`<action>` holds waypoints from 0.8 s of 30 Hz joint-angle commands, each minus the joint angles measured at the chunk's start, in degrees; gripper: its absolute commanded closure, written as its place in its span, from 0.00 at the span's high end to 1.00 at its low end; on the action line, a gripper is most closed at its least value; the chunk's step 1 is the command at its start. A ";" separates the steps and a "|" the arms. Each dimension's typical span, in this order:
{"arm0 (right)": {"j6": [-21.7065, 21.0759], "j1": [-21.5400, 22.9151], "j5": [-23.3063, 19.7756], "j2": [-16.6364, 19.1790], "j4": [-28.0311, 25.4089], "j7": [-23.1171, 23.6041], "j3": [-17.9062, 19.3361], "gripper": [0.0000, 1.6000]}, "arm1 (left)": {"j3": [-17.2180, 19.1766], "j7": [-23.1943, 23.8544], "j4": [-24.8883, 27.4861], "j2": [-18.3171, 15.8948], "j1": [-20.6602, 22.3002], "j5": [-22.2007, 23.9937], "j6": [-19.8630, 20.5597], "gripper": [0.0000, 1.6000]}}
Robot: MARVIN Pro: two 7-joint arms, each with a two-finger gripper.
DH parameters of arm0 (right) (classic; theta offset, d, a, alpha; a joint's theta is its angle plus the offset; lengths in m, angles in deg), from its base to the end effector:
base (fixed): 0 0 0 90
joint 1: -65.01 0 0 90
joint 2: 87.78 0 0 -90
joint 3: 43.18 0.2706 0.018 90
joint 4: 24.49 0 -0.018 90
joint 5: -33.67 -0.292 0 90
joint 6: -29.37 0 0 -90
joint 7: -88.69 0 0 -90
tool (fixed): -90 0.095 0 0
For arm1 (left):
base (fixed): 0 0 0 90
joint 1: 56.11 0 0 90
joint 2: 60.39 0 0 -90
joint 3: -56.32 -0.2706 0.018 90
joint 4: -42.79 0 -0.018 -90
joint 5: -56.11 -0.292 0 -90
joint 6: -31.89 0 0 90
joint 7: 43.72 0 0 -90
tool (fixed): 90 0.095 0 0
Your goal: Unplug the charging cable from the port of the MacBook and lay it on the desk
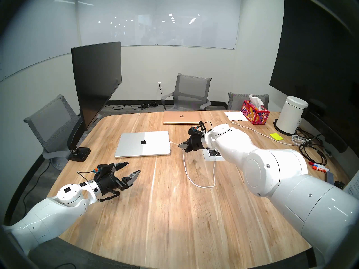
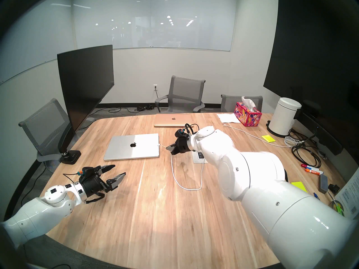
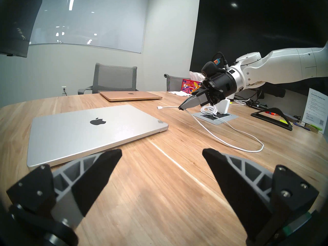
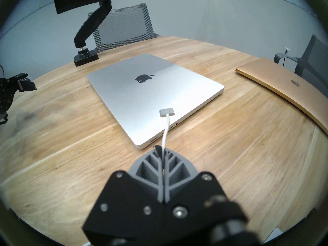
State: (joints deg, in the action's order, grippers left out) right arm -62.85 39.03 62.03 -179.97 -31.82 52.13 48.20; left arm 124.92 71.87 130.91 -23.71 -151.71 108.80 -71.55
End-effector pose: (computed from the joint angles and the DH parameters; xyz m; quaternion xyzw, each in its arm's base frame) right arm 0.5614 0.0897 -0.2643 -0.7696 -0.4239 -0.4082 0.2477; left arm 0.3350 0.1146 -0.3093 0.7289 -0.2037 0.6067 0.2430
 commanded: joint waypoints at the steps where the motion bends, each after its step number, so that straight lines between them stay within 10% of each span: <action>1: 0.60 1.65 -0.20 0.33 -0.79 0.07 0.27 0.00 | 0.41 -0.11 0.51 0.08 0.20 -0.06 -0.74 1.00; 24: 3.05 0.14 -0.92 5.09 0.10 4.41 2.71 0.00 | 0.39 -0.21 0.54 0.05 0.14 -0.08 -0.96 1.00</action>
State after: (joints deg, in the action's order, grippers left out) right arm -61.08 38.72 62.02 -176.84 -31.39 54.43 50.02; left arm 124.91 71.81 130.91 -23.73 -151.72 108.81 -71.76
